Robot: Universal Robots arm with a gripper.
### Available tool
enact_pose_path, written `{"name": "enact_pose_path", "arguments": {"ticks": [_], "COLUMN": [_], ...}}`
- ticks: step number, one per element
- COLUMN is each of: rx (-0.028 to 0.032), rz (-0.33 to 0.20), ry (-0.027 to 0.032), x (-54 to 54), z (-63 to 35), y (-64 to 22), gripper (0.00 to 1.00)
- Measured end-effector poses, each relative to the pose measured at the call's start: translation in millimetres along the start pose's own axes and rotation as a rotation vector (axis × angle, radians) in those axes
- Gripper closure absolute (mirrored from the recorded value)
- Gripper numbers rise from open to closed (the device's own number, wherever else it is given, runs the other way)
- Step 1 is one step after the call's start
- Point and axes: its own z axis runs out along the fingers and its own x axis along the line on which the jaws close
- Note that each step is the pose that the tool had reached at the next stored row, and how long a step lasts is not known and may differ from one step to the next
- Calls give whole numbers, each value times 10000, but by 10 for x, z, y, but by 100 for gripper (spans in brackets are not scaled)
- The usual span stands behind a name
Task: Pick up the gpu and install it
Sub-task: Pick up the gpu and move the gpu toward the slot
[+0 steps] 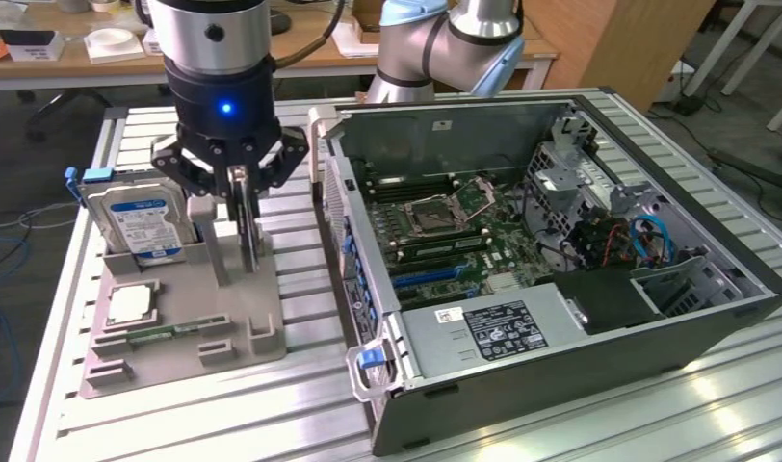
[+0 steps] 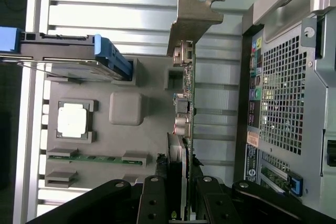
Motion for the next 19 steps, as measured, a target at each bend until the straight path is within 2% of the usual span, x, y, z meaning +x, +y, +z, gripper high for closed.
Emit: {"name": "enact_pose_path", "arguments": {"ticks": [19], "rx": [-119], "rz": [-3], "ry": [-4], "x": [2], "z": [-80], "y": [3], "gripper": [73]}}
